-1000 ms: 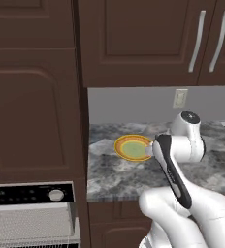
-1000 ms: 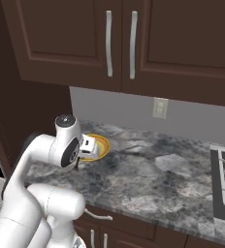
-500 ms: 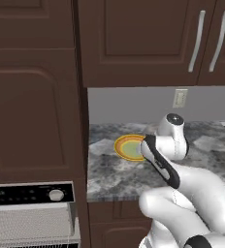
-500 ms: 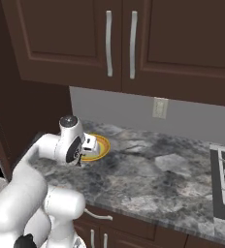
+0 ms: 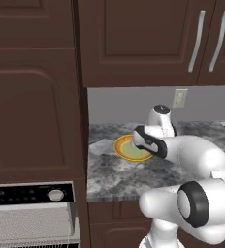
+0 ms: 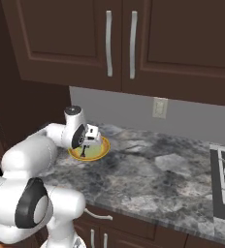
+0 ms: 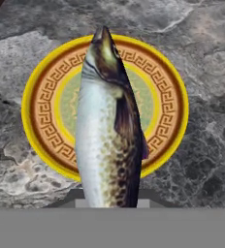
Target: Take the fish from the oven and place it on the plate on the counter.
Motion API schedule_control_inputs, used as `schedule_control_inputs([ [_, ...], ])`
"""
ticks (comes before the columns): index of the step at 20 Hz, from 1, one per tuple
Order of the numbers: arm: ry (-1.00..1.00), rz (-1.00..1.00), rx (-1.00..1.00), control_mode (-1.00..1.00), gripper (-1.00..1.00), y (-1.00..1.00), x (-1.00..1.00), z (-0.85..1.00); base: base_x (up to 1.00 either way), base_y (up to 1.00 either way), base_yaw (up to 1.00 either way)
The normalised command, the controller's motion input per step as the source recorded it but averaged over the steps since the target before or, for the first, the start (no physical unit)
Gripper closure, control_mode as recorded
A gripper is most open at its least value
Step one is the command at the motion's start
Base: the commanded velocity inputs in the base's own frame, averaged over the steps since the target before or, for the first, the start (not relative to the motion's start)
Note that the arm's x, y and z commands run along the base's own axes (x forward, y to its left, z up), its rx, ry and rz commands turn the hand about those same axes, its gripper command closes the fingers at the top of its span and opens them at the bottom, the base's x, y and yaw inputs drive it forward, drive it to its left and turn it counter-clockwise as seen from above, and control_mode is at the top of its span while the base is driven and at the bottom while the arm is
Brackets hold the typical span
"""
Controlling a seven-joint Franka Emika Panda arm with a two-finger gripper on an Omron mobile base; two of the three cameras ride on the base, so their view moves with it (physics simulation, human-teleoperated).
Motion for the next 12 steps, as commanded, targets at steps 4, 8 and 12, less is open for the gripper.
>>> schedule_control_inputs([
  [4, 0.05, 0.00, -0.02, -1.00, 1.00, 0.00, 0.20, -0.33, 0.00, 0.00, 0.00],
  [8, 0.01, 0.02, 0.00, -1.00, 1.00, 0.00, 0.21, -0.55, 0.00, 0.00, 0.00],
  [12, 0.00, 0.03, 0.00, -1.00, 1.00, 0.00, 0.18, -0.46, 0.00, 0.00, 0.00],
])
